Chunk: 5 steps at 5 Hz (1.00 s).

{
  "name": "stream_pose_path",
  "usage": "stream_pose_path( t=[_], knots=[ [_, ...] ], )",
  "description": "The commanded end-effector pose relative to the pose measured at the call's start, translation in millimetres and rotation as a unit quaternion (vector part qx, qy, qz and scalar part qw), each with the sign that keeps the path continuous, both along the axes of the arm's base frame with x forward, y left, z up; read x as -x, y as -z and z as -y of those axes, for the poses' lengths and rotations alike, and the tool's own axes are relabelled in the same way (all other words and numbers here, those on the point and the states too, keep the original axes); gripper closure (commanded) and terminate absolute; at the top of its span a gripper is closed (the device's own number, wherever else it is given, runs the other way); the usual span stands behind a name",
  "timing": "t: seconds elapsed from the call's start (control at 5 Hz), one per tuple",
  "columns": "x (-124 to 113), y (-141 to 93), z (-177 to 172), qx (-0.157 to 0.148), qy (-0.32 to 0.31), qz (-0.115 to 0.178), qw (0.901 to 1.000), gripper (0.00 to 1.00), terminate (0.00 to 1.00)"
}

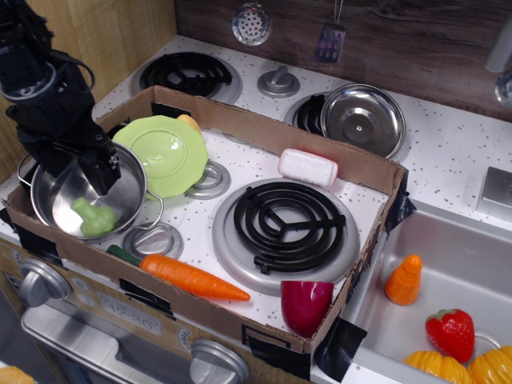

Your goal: Put broccoli in pot

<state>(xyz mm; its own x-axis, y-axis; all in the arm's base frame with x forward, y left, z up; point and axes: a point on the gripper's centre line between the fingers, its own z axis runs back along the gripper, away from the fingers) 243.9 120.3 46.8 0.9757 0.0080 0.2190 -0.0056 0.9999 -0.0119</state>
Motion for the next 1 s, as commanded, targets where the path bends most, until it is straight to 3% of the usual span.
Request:
stream_pose_path(
  t=[0.0,0.6,0.8],
  knots=[
    [-12.5,-21.8,5.2,-0.025,0.006,0.027,0.9993,0.0,0.0],
    [-12.5,-21.8,5.2,-0.025,0.006,0.027,0.9993,0.0,0.0],
    [-12.5,-21.8,5.2,-0.025,0.006,0.027,0.9993,0.0,1.0]
  ],
)
